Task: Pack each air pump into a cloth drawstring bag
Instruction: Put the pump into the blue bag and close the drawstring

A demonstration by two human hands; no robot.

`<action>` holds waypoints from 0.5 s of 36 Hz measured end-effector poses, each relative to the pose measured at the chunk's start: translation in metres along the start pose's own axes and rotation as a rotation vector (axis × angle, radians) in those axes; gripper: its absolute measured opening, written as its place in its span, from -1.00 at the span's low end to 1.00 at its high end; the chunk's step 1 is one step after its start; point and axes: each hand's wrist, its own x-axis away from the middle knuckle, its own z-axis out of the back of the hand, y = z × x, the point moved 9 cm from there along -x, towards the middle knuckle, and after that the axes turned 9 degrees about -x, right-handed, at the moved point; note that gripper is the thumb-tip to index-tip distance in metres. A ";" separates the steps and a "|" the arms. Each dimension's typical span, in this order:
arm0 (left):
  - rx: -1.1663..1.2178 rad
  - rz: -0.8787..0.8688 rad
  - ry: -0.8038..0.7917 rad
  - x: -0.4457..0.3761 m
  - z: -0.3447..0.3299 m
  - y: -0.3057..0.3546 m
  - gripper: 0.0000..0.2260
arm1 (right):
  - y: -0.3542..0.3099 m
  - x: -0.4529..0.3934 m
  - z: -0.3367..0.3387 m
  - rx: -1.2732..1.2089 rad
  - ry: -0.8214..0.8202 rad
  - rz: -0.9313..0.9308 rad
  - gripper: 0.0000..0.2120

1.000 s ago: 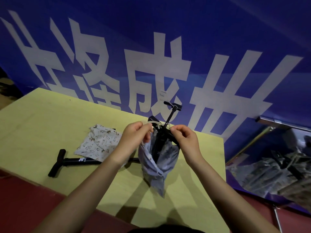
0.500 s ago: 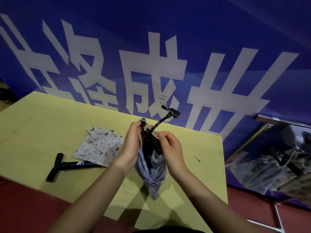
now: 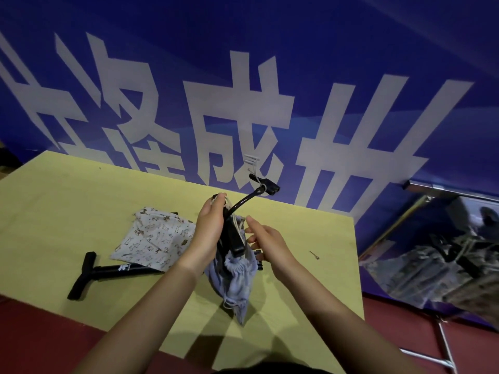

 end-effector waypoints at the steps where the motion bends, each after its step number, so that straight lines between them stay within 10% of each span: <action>1: -0.004 -0.015 -0.007 0.000 -0.001 0.002 -0.61 | -0.001 -0.001 -0.002 0.002 -0.015 -0.003 -0.42; 12: -0.081 -0.024 0.027 -0.010 0.001 0.006 -0.68 | -0.027 -0.015 0.003 -0.043 -0.062 0.089 -0.80; 18: -0.096 -0.006 0.064 -0.025 0.009 0.005 -0.61 | -0.058 -0.006 0.012 -0.802 -0.216 0.007 -0.80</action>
